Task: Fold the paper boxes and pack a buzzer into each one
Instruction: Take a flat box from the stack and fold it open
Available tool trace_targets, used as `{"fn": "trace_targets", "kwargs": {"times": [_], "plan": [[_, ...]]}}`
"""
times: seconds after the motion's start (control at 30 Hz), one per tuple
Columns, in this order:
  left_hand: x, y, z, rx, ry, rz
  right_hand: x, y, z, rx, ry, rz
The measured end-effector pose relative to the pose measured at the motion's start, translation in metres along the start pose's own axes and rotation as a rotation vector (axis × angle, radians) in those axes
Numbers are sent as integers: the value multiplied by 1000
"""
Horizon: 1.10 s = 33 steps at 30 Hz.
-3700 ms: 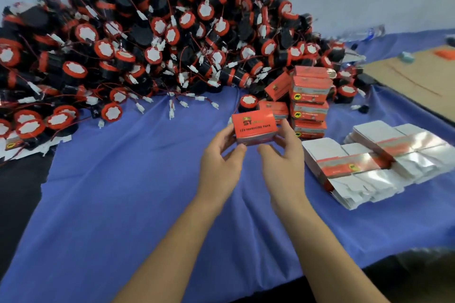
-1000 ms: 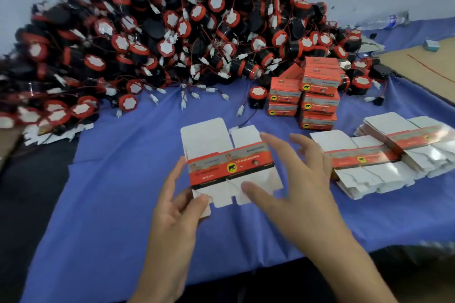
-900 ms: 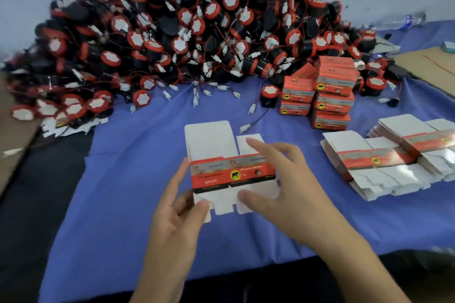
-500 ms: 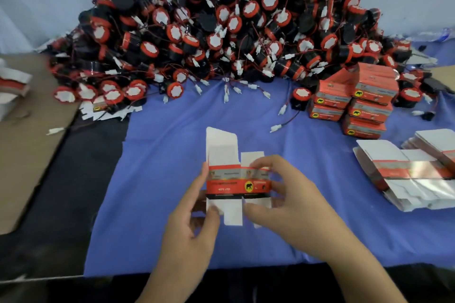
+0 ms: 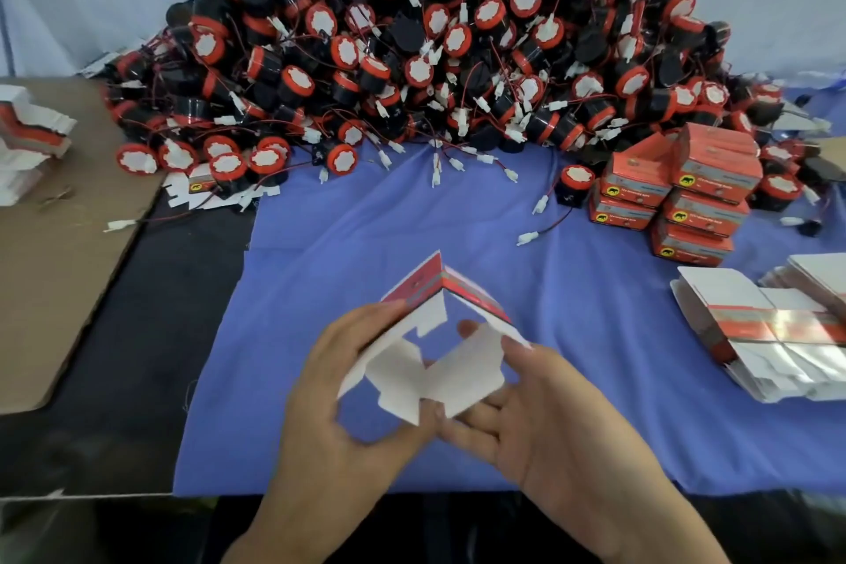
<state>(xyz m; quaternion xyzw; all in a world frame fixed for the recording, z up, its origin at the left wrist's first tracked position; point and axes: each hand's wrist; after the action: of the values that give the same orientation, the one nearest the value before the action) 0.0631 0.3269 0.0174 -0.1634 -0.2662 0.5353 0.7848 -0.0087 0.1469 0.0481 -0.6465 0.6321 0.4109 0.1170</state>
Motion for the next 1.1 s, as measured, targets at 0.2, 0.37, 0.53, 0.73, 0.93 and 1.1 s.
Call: {"fn": "trace_targets", "kwargs": {"times": [0.2,0.37,0.53,0.73,0.93,1.1], "plan": [[16,-8,7,-5,-49,-120,18,15,-19,74,119,155],[20,-14,13,-119,-195,-387,9,13,-43,115,326,-15],[24,-17,17,-134,-188,-400,8,6,-32,116,464,80],[32,-18,19,-33,-82,-396,8,5,-23,143,648,140],[24,-16,21,22,-53,-342,-3,3,-19,222,743,264],[23,-14,20,99,64,-362,-10,3,-15,319,845,369]]}}
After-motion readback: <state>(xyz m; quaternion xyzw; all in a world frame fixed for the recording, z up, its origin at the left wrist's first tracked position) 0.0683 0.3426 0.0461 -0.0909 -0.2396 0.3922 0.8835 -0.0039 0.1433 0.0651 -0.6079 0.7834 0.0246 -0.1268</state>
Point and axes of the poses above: each hand's wrist, its own y-axis away from the middle knuckle, its own x-axis out of the back of the hand, z = x × y, and after that the axes turned 6 degrees about -x, right-handed
